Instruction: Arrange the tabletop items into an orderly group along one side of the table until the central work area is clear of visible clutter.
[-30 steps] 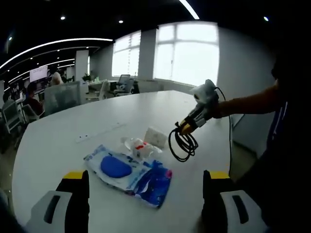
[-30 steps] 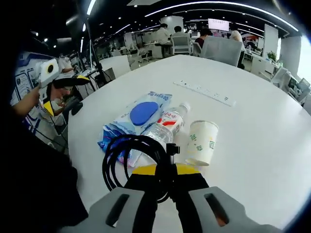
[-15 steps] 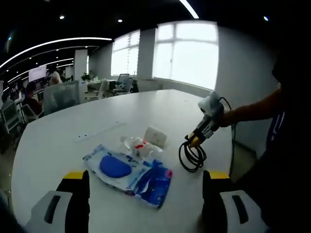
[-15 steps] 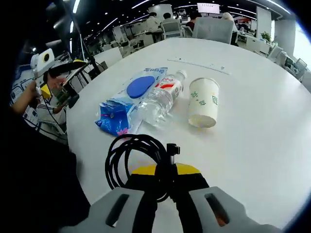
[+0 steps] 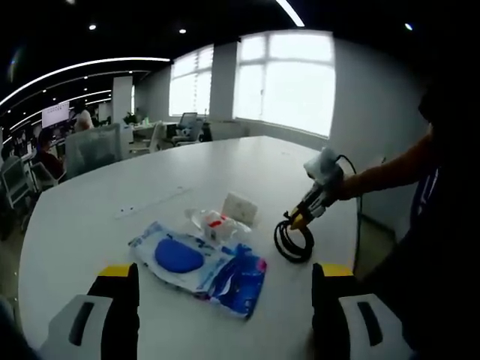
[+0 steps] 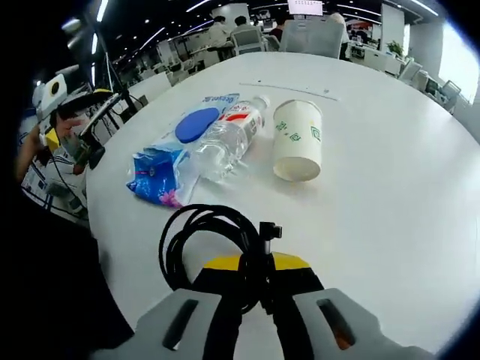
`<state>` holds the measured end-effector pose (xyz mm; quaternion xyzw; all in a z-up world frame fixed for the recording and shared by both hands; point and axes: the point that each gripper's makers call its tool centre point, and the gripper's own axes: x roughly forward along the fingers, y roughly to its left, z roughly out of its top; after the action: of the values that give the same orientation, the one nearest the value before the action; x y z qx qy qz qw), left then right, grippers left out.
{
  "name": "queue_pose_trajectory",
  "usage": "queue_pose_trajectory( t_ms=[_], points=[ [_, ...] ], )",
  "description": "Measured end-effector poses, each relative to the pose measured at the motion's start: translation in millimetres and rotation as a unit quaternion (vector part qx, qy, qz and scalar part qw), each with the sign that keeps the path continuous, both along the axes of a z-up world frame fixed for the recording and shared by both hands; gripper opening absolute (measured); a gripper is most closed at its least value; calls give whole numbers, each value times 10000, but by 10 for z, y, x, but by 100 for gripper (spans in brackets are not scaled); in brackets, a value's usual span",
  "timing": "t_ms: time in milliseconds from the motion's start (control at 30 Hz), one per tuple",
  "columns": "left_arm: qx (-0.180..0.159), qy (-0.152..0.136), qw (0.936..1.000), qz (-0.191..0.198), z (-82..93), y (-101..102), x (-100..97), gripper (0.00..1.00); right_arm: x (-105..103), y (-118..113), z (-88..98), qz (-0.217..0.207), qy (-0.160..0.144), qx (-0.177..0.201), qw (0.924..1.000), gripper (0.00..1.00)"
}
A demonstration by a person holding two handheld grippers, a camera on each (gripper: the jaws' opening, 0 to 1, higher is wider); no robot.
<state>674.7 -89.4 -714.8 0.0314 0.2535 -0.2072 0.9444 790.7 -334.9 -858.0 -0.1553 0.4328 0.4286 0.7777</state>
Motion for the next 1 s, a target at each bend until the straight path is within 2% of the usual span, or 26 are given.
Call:
queue_pose_trajectory(
  t_ms=[267,433,533,633,800,900,1000],
  points=[
    [-24,4,10000,81,-8,58,-12,94,75,-79,-136,-271,-181,-149,9994,8],
    [-19,22,10000,93,-22,64,-6,94,84,-105,-184,-334,-375,-260,9984,10],
    [-28,-1,10000,95,-8,69,15,94,92,-112,-233,-330,-383,-229,9985,10],
    [-40,-8,9999,91,-6,80,36,94,100,-108,-190,-370,-519,-100,9979,11],
    [-54,-34,10000,77,3,107,86,94,95,-84,-141,-418,-553,39,9976,18],
    [-69,-46,9999,62,13,113,112,93,91,-46,-34,-423,-684,197,9966,23],
    [-103,-68,9999,35,21,134,155,92,35,28,153,-395,-762,349,9957,28]
  ],
)
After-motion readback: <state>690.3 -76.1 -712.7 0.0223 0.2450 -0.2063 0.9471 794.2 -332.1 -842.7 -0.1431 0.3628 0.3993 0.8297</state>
